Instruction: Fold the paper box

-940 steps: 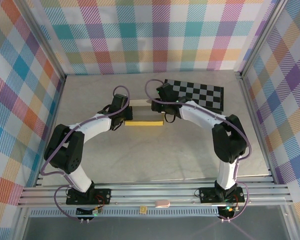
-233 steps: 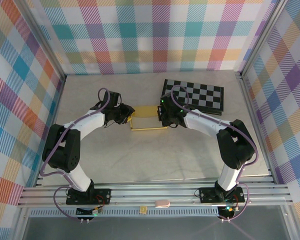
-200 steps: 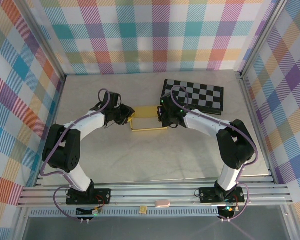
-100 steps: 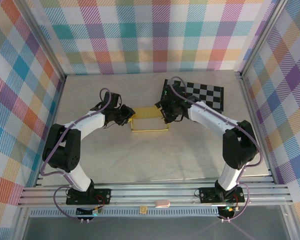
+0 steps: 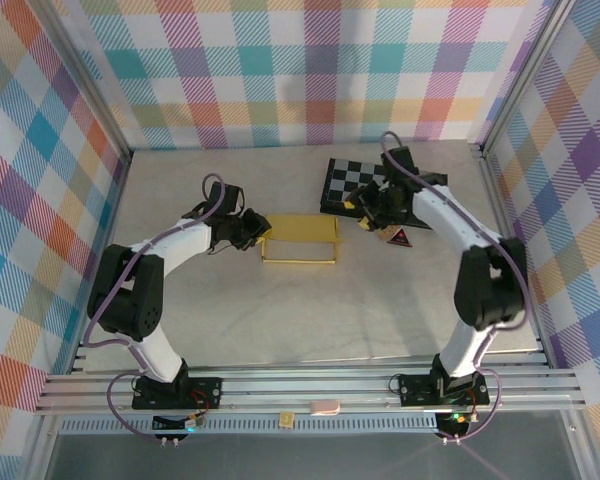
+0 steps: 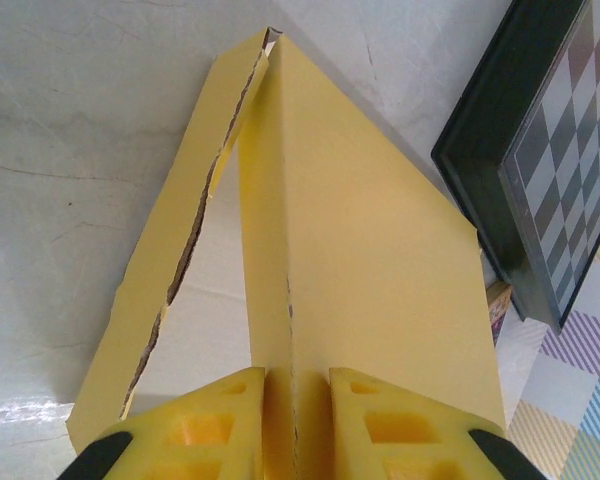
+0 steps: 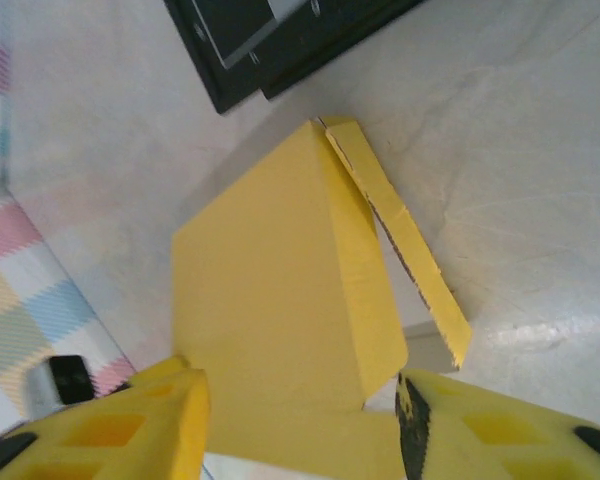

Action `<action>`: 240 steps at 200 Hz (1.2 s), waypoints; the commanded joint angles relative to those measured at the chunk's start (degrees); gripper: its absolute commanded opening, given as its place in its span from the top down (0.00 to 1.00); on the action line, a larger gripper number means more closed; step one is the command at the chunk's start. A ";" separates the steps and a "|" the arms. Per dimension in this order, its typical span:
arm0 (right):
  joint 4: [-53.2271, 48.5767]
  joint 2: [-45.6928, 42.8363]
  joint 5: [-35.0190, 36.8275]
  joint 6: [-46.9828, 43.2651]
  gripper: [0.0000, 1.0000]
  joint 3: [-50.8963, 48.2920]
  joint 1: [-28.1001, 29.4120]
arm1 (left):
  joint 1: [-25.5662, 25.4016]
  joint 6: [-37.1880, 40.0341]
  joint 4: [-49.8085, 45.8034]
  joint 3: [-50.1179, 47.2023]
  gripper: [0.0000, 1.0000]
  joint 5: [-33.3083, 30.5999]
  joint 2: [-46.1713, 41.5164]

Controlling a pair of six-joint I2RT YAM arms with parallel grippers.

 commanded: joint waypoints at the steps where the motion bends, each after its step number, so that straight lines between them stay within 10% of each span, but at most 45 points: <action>1: -0.54 5.03 -5.98 -3.83 0.53 1.99 1.73 | 0.23 1.18 -4.65 0.51 0.81 -0.37 1.70; 176: 1.12 8.97 -4.73 -4.67 0.85 -2.61 3.00 | -0.04 3.38 -8.62 -2.97 0.80 1.45 0.61; 240: -3.62 10.29 -2.19 -9.16 0.86 -1.42 2.96 | 0.06 10.40 -21.17 0.40 0.64 -4.15 -0.01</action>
